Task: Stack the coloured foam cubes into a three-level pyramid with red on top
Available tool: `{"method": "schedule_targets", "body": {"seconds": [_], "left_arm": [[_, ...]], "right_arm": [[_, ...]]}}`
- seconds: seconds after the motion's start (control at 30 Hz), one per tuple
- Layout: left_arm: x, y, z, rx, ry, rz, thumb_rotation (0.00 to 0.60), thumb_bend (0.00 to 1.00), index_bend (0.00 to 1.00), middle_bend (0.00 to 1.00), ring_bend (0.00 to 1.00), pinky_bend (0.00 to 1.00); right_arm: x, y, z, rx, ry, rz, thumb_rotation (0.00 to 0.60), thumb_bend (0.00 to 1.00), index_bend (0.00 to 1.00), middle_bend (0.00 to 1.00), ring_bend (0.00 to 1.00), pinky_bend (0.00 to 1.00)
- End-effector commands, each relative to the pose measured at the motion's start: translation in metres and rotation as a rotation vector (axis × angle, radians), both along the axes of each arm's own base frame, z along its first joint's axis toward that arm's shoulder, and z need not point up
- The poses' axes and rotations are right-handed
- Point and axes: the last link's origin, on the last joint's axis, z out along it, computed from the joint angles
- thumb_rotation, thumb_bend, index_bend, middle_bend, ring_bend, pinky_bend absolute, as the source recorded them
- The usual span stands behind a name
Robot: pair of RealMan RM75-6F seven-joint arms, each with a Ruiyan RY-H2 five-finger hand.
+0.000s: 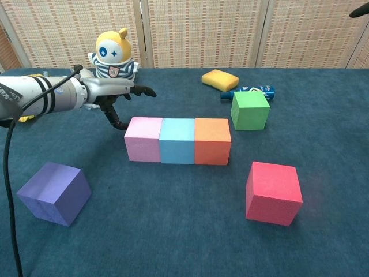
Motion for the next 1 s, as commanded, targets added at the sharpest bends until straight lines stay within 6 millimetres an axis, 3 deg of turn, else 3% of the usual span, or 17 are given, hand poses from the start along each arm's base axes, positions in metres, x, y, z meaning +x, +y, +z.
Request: {"method": "schedule_targets", "body": {"seconds": [0.03, 0.3, 0.47, 0.63, 0.77, 0.83, 0.93, 1.0], "left_arm": [[0.001, 0.0, -0.001, -0.001, 0.003, -0.002, 0.6, 0.36, 0.0, 0.0, 0.0, 0.13], [-0.011, 0.002, 0.015, 0.04, -0.01, 0.023, 0.6, 0.36, 0.0, 0.0, 0.0, 0.12], [-0.033, -0.006, 0.049, 0.104, -0.032, 0.043, 0.6, 0.36, 0.0, 0.0, 0.0, 0.12], [-0.058, -0.031, 0.089, 0.14, -0.045, 0.052, 0.6, 0.35, 0.01, 0.0, 0.0, 0.12], [-0.064, -0.04, 0.098, 0.144, -0.048, 0.05, 0.6, 0.35, 0.05, 0.01, 0.0, 0.13], [-0.072, -0.052, 0.108, 0.149, -0.054, 0.056, 0.6, 0.35, 0.09, 0.05, 0.0, 0.13], [-0.091, -0.098, 0.125, 0.116, -0.046, 0.048, 0.6, 0.35, 0.15, 0.1, 0.03, 0.15], [-0.095, -0.112, 0.125, 0.092, -0.036, 0.043, 0.6, 0.35, 0.17, 0.12, 0.05, 0.15]], "right_arm": [[-0.002, 0.0, 0.001, -0.002, -0.004, -0.006, 0.6, 0.16, 0.0, 0.07, 0.0, 0.17], [-0.008, 0.001, 0.002, -0.006, -0.012, -0.02, 0.6, 0.16, 0.0, 0.07, 0.0, 0.17], [-0.011, 0.002, 0.004, -0.012, -0.022, -0.022, 0.6, 0.16, 0.0, 0.07, 0.0, 0.17], [-0.015, 0.006, 0.008, -0.015, -0.04, -0.017, 0.6, 0.16, 0.0, 0.07, 0.0, 0.17], [-0.017, 0.008, 0.009, -0.015, -0.043, -0.015, 0.6, 0.16, 0.0, 0.07, 0.0, 0.17], [-0.019, 0.01, 0.009, -0.015, -0.046, -0.015, 0.6, 0.16, 0.0, 0.07, 0.0, 0.17], [-0.026, 0.016, 0.008, -0.009, -0.066, -0.02, 0.6, 0.16, 0.0, 0.07, 0.0, 0.17], [-0.028, 0.017, 0.007, -0.005, -0.071, -0.019, 0.6, 0.16, 0.0, 0.07, 0.0, 0.17]]}}
